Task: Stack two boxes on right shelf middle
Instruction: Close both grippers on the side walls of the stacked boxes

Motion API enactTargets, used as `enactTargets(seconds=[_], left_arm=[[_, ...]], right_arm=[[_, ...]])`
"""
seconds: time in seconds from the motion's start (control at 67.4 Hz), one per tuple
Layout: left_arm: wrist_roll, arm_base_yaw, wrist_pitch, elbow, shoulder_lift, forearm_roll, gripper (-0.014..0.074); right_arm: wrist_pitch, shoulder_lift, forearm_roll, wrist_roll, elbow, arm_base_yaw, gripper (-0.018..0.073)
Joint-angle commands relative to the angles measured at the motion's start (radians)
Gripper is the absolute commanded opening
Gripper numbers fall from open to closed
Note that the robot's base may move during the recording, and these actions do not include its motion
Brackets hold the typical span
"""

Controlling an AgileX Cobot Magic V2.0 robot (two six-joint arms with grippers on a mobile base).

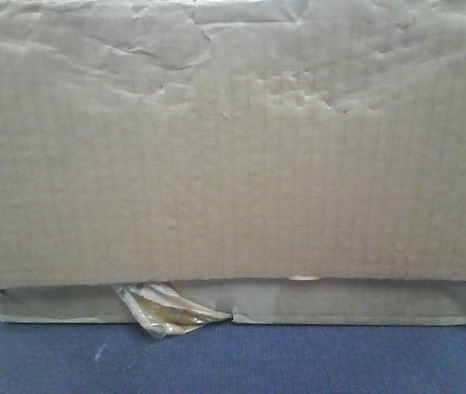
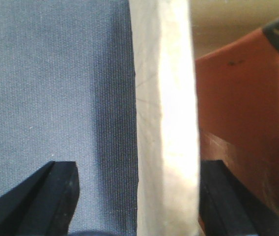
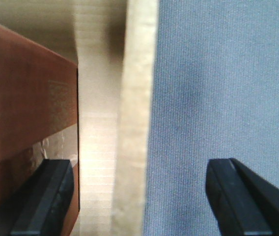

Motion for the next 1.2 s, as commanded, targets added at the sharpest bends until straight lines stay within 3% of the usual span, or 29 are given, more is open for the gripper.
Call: enactTargets(seconds=[0.0, 0.208, 0.668, 0.816, 0.979, 1.024, 1.187], left_arm=[[0.004, 0.004, -0.003, -0.009, 0.010, -0.008, 0.0382], [0.004, 0.004, -0.003, -0.060, 0.010, -0.008, 0.0309], [0.004, 0.004, -0.003, -0.067, 0.016, -0.004, 0.0308], [0.004, 0.004, -0.003, -0.065, 0.018, -0.008, 0.0308], [0.004, 0.004, -0.003, -0.065, 0.018, -0.015, 0.0277], [0.004, 0.004, -0.003, -0.064, 0.018, -0.018, 0.0225], [0.004, 0.004, -0.003, -0.048, 0.018, -0.031, -0.0073]], right_arm=[[-0.007, 0.015, -0.007, 0.000, 0.000, -0.007, 0.0431], [0.013, -0.001, -0.007, 0.000, -0.003, -0.007, 0.0431], [0.013, -0.021, 0.005, 0.000, -0.003, -0.007, 0.0424], [0.013, -0.021, 0.014, 0.000, -0.003, -0.007, 0.0293], [0.013, -0.021, 0.016, 0.000, -0.003, -0.007, -0.0041], [0.013, -0.021, 0.016, 0.000, -0.003, -0.007, -0.0159], [0.013, -0.021, 0.016, 0.000, -0.003, -0.007, -0.0158]])
